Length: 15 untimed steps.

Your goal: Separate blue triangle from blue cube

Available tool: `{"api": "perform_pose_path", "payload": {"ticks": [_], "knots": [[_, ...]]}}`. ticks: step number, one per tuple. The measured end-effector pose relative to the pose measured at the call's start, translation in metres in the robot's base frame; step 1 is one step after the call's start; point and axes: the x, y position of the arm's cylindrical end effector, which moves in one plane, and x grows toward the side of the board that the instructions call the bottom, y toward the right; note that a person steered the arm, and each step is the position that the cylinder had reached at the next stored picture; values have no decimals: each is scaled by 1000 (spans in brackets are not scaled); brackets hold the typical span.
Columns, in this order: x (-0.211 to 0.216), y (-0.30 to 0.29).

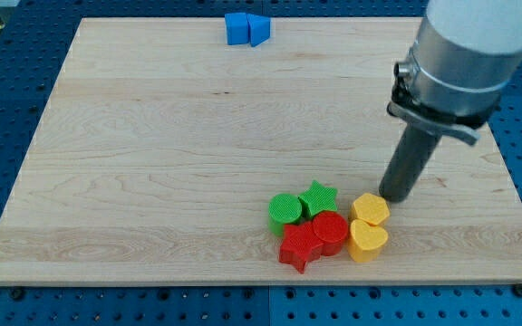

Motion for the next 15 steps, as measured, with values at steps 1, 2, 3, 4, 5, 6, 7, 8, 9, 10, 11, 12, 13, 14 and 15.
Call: {"api": "perform_pose_path", "payload": {"ticks": [1, 2, 3, 4, 5, 6, 7, 8, 9, 10, 11, 12, 13, 14, 15], "knots": [[-21, -18], [-36, -35], [-36, -34], [-51, -22], [-87, -11], [-136, -10], [-177, -9], [-183, -9], [-188, -9], [-232, -9], [-278, -12], [-315, -18], [-325, -20], [-324, -32], [-325, -51]]}}
